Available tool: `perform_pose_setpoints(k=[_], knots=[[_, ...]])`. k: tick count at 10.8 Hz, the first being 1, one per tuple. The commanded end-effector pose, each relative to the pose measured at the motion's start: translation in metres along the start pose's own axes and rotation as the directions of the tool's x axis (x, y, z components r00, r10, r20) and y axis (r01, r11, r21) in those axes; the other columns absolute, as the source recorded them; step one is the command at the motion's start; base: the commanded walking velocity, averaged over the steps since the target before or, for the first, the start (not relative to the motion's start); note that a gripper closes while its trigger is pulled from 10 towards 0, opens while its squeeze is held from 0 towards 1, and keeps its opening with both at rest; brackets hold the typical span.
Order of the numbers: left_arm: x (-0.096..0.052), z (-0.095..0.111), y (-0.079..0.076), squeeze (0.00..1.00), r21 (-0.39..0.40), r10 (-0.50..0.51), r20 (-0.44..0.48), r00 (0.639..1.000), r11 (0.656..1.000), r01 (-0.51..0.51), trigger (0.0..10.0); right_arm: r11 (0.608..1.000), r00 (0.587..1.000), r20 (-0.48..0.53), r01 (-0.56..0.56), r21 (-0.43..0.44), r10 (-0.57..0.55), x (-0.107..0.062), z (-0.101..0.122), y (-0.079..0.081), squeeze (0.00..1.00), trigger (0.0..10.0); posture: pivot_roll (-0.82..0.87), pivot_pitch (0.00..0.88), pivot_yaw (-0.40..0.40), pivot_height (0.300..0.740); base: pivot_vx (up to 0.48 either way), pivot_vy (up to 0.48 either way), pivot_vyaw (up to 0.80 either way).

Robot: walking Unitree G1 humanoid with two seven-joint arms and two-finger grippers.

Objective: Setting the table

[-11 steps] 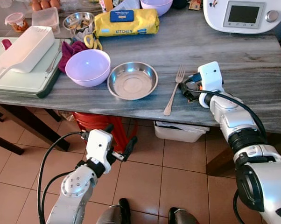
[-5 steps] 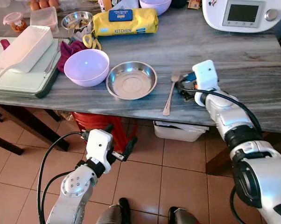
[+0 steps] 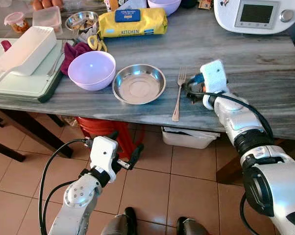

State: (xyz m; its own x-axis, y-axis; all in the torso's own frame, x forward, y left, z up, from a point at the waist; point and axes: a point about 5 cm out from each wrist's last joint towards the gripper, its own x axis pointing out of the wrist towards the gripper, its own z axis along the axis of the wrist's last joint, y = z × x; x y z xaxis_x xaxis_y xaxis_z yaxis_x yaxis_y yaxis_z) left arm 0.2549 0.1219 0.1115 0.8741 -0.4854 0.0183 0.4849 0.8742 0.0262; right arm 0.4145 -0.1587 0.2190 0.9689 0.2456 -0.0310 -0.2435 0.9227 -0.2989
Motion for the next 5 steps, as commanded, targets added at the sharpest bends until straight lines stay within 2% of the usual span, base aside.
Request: perform_pose_setpoints(k=[1,2,3,4,5], knots=[[-0.003,0.000,0.003,0.00,0.009,0.017,-0.008,1.000,1.000,-0.017,10.0,1.000,0.999,0.038,0.018,0.021,-0.019,-0.002,0.004,-0.004,1.00,10.0,0.00,0.262,0.087,0.740,0.000,0.000,0.00],[-0.003,0.000,0.003,0.00,0.010,0.017,-0.006,1.000,1.000,-0.017,10.0,0.998,0.996,0.076,0.033,0.045,-0.037,-0.004,0.008,-0.006,1.00,10.0,-0.01,0.260,0.089,0.740,0.000,0.000,0.00],[0.000,0.002,0.003,0.00,0.011,0.013,0.004,1.000,1.000,-0.013,10.0,0.993,0.981,0.172,0.072,0.092,-0.087,-0.011,0.016,-0.008,1.00,10.0,-0.02,0.252,0.093,0.740,0.000,0.000,0.00],[0.002,0.003,0.004,0.00,0.011,0.012,0.009,1.000,1.000,-0.012,10.0,0.991,0.968,0.227,0.089,0.101,-0.111,-0.018,0.019,-0.008,1.00,10.0,-0.02,0.248,0.094,0.740,0.000,0.000,0.00],[0.004,0.004,0.005,0.00,0.014,0.010,0.018,1.000,1.000,-0.010,10.0,0.985,0.947,0.284,0.114,0.131,-0.147,-0.032,0.016,-0.002,1.00,10.0,-0.03,0.240,0.094,0.740,0.000,0.000,0.00]])
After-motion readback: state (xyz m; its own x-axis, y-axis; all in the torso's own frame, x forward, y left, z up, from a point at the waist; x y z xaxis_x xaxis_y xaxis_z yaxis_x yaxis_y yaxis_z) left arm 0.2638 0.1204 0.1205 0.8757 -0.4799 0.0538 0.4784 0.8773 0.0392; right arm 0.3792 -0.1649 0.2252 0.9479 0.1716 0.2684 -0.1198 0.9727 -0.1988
